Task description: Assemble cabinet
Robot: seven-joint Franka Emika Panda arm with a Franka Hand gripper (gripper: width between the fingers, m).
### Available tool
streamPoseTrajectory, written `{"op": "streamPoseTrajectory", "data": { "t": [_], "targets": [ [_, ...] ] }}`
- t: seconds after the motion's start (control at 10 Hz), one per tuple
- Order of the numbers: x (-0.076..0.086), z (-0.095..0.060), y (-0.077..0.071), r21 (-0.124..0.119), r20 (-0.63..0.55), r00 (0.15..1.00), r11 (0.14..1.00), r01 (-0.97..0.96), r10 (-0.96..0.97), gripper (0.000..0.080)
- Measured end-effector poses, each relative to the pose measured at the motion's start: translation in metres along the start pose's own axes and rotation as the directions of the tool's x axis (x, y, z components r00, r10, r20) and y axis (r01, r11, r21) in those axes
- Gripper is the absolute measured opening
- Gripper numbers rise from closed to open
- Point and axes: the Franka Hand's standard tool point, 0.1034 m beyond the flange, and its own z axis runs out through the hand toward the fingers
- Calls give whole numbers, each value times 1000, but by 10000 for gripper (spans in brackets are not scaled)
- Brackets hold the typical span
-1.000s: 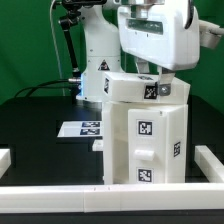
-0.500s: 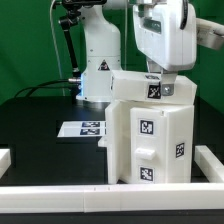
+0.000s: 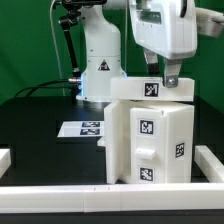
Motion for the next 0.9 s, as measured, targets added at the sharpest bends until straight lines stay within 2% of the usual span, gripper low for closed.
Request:
{"op": "streamPoseTrajectory", "data": {
  "t": [0.3,0.4,0.5,0.7,0.9],
  "targets": [
    [-2,0,0,1,1,998,998,56,-56,796],
    [-1,0,0,-5,-8,986,986,164,-164,796],
    [-4,0,-1,-20,-22,945,945,327,-327,796],
    [-7,-3,-4,-16,-25,815,815,579,-580,796],
    [-4,-6,-7,-12,-23,682,682,731,-731,796]
  ]
}}
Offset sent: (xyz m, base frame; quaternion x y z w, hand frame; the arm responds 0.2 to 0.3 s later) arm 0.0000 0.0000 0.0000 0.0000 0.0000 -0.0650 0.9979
